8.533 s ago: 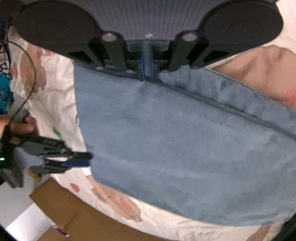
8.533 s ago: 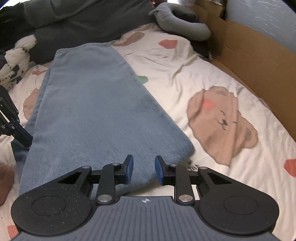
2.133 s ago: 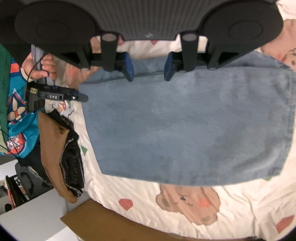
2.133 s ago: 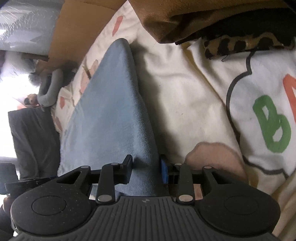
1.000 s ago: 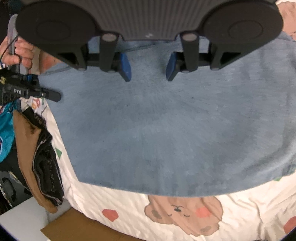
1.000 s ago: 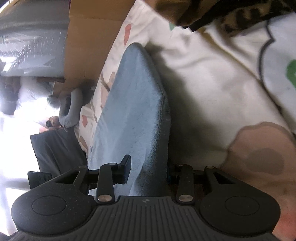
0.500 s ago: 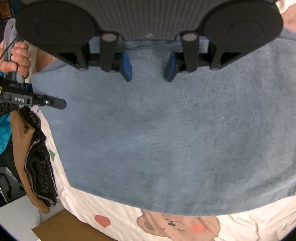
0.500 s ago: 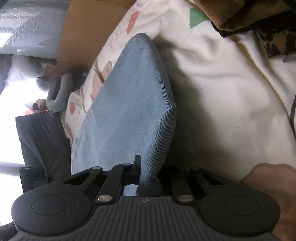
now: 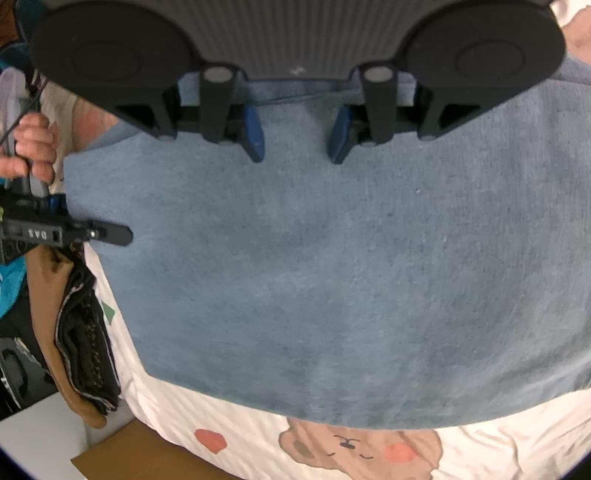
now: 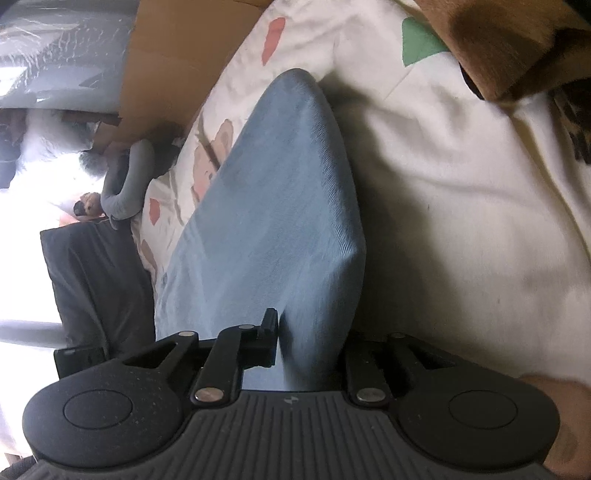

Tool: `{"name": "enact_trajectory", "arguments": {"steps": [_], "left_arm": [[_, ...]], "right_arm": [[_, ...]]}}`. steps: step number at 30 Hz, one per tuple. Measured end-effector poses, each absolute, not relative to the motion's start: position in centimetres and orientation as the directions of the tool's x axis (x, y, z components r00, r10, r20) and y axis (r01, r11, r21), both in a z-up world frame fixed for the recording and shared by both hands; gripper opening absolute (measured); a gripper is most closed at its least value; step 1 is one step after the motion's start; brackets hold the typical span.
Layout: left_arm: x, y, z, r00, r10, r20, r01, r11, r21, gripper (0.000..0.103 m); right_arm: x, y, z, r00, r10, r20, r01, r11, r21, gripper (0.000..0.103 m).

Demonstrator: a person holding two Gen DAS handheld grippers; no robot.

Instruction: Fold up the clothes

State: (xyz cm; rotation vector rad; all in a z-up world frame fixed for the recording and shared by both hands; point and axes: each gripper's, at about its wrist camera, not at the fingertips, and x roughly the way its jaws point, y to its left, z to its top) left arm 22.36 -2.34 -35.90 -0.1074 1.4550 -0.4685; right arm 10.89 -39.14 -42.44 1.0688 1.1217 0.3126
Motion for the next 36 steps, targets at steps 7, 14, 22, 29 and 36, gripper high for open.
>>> {"name": "enact_trajectory", "arguments": {"steps": [7,14,22,29,36], "left_arm": [[22.3,-2.2,-36.1,0.052,-0.38,-0.923,0.217,0.907,-0.361,0.041],[22.3,-1.9,-36.1,0.049,-0.386,-0.921,0.213,0.905,-0.368,0.041],[22.7,-1.9,-36.6,0.036,-0.396,-0.918,0.203,0.902,-0.381,0.041],[22.6,-2.0,-36.2,0.032,-0.395,-0.918,0.198,0.903,-0.381,0.041],[22.8,-2.2,-35.4,0.028,-0.411,-0.911,0.187,0.897,-0.399,0.041]], "right_arm": [[11.2,-40.1,-43.4,0.448,0.696,-0.561,0.324,0.459,0.827,0.019],[11.3,-40.6,-43.6,0.453,0.697,-0.556,0.334,0.445,0.831,0.019],[12.2,-40.2,-43.6,0.473,0.66,-0.584,0.346,0.47,0.812,0.017],[12.7,-39.0,-39.1,0.48,0.625,-0.616,0.225,0.591,0.775,0.006],[13.4,-38.2,-33.9,0.492,0.62,-0.612,0.144,0.635,0.759,0.006]]}}
